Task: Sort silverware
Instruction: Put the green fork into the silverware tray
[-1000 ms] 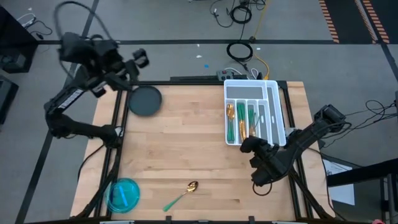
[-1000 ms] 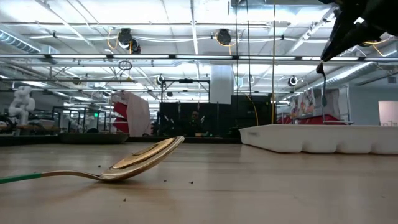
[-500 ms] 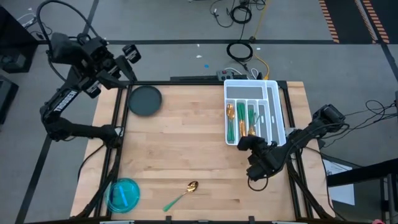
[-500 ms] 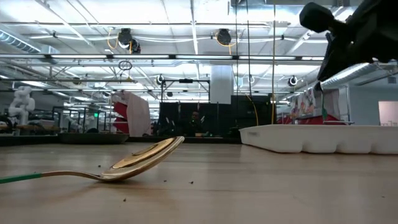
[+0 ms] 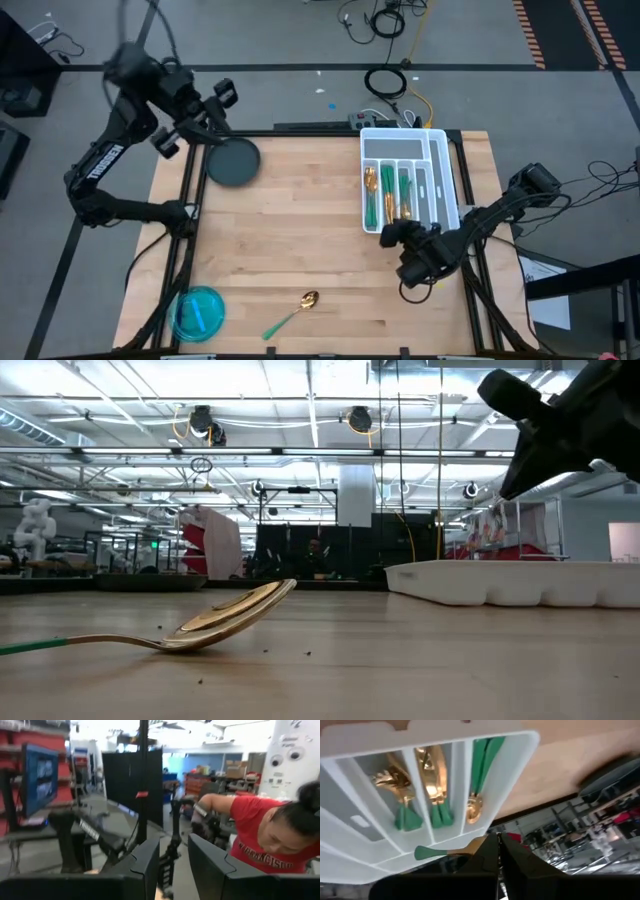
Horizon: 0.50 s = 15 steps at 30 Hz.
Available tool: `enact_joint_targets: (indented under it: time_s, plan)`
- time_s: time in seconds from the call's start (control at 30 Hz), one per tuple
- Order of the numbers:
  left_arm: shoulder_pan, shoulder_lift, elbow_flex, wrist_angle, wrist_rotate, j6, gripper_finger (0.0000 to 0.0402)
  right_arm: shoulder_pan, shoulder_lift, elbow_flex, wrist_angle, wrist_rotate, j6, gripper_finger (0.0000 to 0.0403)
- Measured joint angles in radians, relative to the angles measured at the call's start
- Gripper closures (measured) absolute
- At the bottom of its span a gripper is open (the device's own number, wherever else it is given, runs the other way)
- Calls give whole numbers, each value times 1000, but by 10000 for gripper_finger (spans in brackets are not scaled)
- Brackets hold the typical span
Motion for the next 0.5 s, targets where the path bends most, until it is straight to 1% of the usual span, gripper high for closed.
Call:
enact_joint_targets:
  time_s: [0.07, 0.17, 0.27, 0.37, 0.5]
  plan:
    - [0, 0, 0, -153, -15, 135, 292, 0, 0, 0, 39, 1, -35, 403]
    - [0, 0, 0, -361, -75, 342, 292, 1, -1, -7, 77, -4, -29, 403]
    - [0, 1, 0, -514, -139, 499, 292, 0, 0, -59, 100, -10, -30, 403]
    - [-2, 1, 0, -583, -163, 567, 292, 0, -3, -139, 111, -34, -30, 403]
    - [-2, 0, 0, -586, -166, 570, 292, 1, -33, -245, 173, -27, -32, 403]
